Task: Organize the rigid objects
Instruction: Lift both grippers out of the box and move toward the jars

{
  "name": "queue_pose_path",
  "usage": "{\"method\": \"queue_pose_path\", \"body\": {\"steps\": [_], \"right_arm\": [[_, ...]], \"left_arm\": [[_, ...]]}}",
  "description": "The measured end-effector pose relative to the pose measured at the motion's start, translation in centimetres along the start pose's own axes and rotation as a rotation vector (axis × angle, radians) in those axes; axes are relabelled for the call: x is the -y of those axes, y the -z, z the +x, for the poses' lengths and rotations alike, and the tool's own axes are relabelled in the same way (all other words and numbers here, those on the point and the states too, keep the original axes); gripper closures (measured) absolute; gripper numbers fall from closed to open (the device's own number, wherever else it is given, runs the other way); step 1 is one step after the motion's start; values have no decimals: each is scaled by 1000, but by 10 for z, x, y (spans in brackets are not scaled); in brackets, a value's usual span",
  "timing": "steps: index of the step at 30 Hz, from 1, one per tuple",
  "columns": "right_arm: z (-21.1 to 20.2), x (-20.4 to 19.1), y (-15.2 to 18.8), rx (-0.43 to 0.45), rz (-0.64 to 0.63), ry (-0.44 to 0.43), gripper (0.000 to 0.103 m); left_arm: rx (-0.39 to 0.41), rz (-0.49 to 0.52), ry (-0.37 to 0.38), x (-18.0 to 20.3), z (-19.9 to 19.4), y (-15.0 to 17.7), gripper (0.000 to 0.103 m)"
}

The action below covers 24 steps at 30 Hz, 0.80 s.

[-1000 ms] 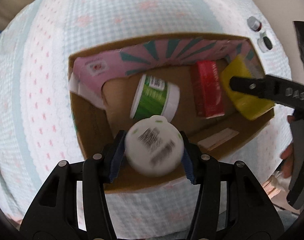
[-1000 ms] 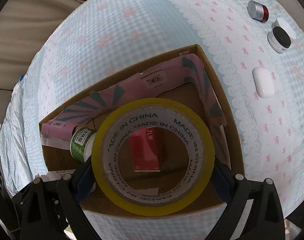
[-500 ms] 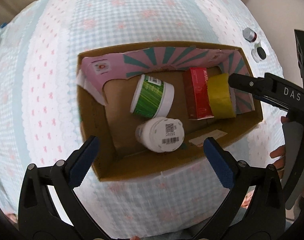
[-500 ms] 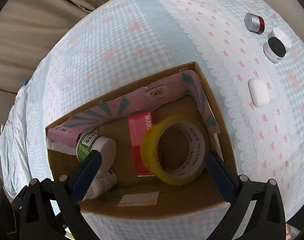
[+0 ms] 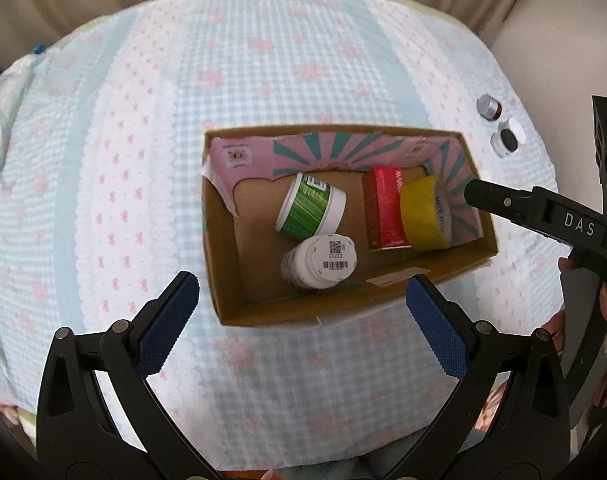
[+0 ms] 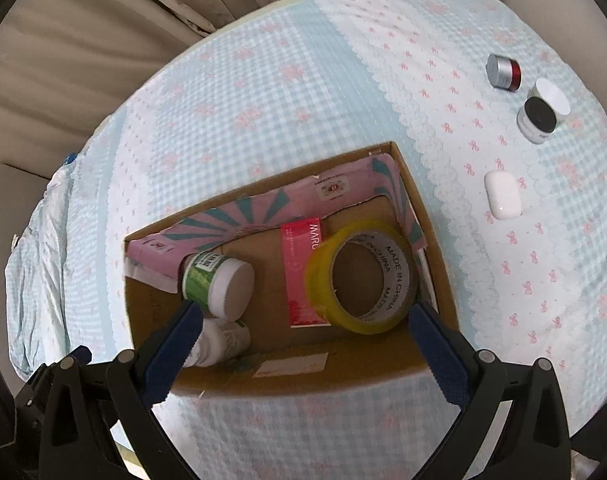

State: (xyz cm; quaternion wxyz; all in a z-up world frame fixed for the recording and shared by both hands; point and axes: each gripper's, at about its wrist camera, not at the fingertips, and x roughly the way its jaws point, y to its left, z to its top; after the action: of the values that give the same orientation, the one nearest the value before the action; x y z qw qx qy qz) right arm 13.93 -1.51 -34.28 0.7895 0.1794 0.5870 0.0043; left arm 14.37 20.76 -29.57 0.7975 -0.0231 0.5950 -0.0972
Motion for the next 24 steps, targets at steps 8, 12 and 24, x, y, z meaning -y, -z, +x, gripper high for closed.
{"method": "queue_pose_path", "body": {"steps": [8, 12, 24], "right_arm": [[-58, -9, 10, 56, -84, 35, 0], [-97, -4, 10, 96, -127, 86, 0], [-203, 68, -15, 276, -184, 173, 0]], "left_arm": [[84, -13, -18, 9, -54, 10, 0], [134, -2, -28, 24, -80, 10, 0], [254, 3, -52, 109, -124, -11, 0]]}}
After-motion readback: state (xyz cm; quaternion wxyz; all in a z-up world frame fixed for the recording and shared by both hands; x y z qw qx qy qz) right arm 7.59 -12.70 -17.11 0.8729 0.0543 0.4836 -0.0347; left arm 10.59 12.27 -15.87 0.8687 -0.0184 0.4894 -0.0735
